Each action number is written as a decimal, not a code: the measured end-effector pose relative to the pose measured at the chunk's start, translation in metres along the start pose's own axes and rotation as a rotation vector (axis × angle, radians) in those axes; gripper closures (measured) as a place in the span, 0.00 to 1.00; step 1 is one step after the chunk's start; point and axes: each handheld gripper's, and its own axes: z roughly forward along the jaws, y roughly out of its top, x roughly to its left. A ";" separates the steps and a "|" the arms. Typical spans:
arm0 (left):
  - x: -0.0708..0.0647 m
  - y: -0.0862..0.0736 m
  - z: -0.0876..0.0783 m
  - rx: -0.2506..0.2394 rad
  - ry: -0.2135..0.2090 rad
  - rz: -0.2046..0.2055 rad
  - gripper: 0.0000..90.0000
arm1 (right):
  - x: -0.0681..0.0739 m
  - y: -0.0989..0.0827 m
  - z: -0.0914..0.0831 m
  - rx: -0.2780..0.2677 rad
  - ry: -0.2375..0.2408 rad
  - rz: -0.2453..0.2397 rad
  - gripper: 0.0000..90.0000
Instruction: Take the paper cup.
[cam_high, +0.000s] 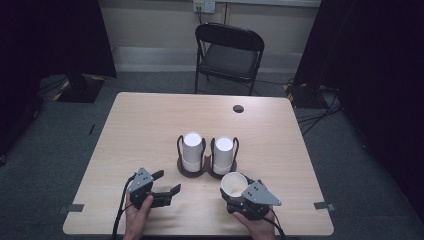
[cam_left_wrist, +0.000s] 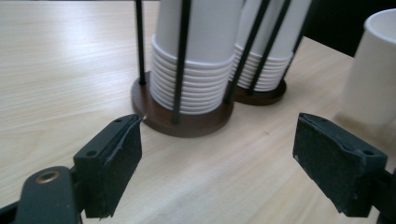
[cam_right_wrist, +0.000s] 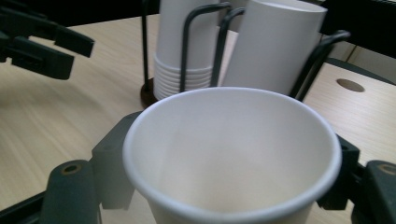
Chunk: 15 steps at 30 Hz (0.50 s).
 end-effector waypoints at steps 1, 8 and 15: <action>0.001 -0.002 -0.001 -0.003 0.002 -0.002 0.17 | -0.003 0.000 -0.001 -0.002 -0.010 0.007 0.27; 0.005 -0.011 -0.002 -0.047 0.057 -0.015 0.17 | -0.022 0.001 0.000 -0.013 -0.069 0.047 0.27; 0.002 -0.012 -0.004 -0.065 0.110 0.016 0.17 | -0.040 0.003 0.002 -0.031 -0.114 0.099 0.27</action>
